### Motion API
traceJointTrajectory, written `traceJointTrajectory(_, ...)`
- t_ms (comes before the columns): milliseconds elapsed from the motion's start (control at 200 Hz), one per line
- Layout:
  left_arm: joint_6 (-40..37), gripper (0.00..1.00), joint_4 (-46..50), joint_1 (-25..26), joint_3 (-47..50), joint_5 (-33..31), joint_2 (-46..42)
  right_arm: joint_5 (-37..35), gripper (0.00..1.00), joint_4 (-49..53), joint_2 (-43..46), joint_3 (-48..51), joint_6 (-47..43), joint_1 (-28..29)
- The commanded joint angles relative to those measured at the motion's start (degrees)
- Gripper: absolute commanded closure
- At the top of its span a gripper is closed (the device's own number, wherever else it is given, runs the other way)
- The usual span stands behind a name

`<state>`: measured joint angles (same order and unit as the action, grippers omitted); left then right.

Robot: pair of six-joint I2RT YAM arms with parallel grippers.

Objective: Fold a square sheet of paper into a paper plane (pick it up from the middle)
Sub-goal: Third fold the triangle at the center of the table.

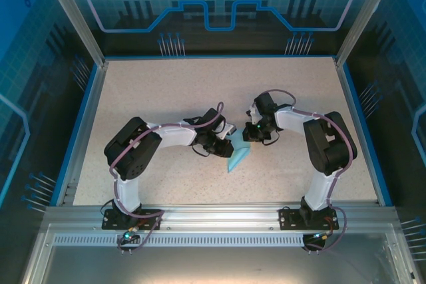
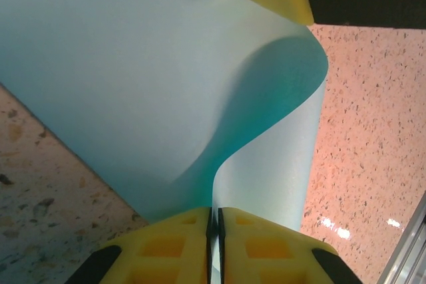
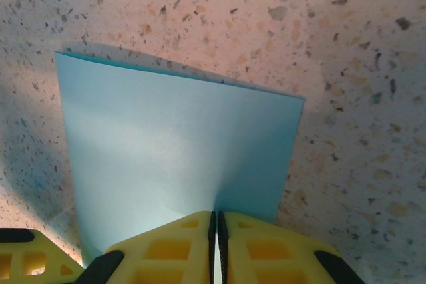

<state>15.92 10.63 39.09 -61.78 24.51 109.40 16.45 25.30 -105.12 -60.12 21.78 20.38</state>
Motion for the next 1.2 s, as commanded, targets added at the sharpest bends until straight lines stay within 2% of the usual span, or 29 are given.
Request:
traceJointTrajectory(0, -0.7, 0.85, -0.3, -0.6, 0.8, 1.2, 0.9, -0.8, 0.87, 2.7, 0.3, 0.1, 0.0, 1.2)
traceJointTrajectory(645, 0.1, 0.84, -1.5, -0.6, 3.2, 0.7, -1.5, -0.7, 0.87, 1.5, -0.7, 1.5, 0.7, 1.3)
traceJointTrajectory(1195, -0.7, 0.82, -1.5, -0.5, 2.0, 0.7, 0.6, -0.3, 0.87, 0.9, -0.8, 2.0, 1.1, 1.3)
